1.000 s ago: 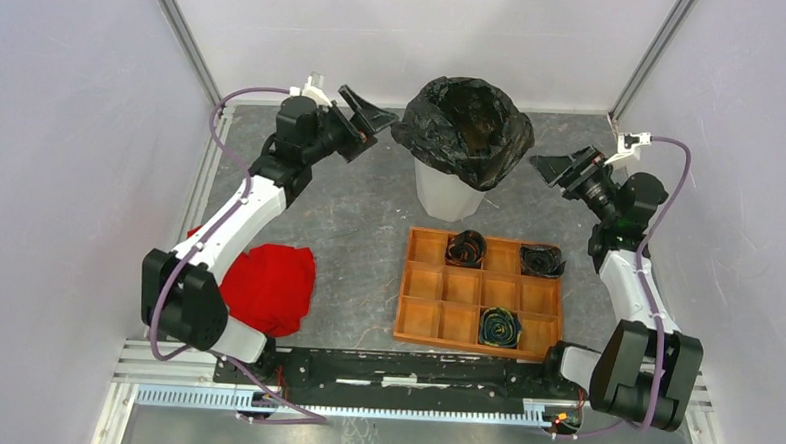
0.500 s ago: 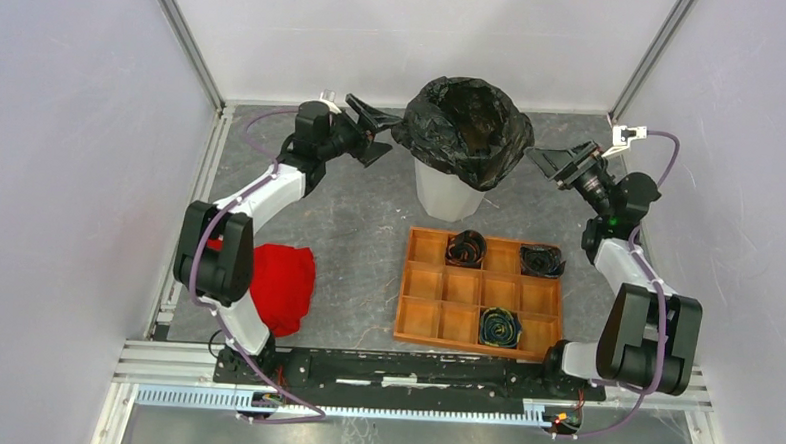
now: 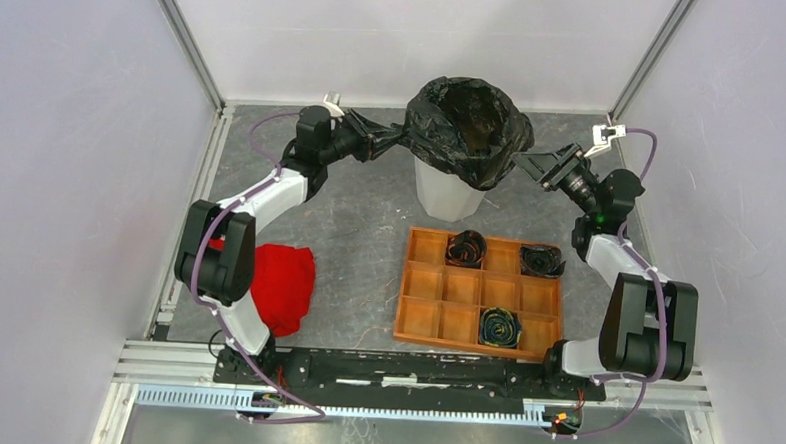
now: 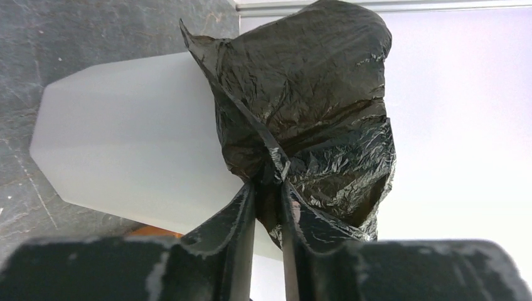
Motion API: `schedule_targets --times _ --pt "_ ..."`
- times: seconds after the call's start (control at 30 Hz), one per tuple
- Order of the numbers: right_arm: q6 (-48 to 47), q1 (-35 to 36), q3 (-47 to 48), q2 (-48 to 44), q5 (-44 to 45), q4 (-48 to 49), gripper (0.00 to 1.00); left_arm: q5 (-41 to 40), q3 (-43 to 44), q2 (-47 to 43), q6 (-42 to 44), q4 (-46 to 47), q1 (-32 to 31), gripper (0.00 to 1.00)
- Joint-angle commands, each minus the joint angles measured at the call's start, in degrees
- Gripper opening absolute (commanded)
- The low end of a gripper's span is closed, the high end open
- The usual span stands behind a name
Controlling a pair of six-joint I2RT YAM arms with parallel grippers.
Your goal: Put the trash bags into the trash bin
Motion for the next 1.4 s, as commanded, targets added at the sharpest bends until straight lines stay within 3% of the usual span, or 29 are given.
schedule_targets --times 0.0,0.13,0.2,0.43,0.6,0.8,1.07,1.37 --pt "-0.8 0.9 1.0 1.3 0.5 3.9 0.65 2.2 1.0 0.2 -0.8 3.6 -0.9 0.24" --pt "-5.3 0.9 0.9 0.9 1.7 -1.8 0.78 1.7 -0.1 -0.5 0.6 3.0 -0.9 0.04" --pt "-6.3 1.0 0.4 1.1 2.0 -2.1 0.80 1.6 -1.2 -1.2 1.4 2.8 -0.9 0.02" --pt "-0.5 3.0 0.1 4.6 -0.2 9.2 0.67 2.5 -4.2 -4.1 8.5 5.3 -1.3 0.02" --pt "-0.6 3.5 -1.5 4.2 0.8 11.6 0.26 -0.6 -8.1 -7.7 13.2 5.0 -1.6 0.02" --pt "-6.8 3.5 -2.4 4.1 1.7 3.2 0.00 -1.5 -7.9 -4.8 14.6 3.0 -1.7 0.02" --pt "-19.7 3.4 1.8 5.1 4.4 -12.9 0.00 -4.8 -3.7 0.0 19.9 -4.4 -1.7 0.02" --pt "-22.5 3.5 5.0 7.7 5.6 -16.6 0.03 -6.4 0.7 3.2 23.3 -10.4 -2.7 0.02"
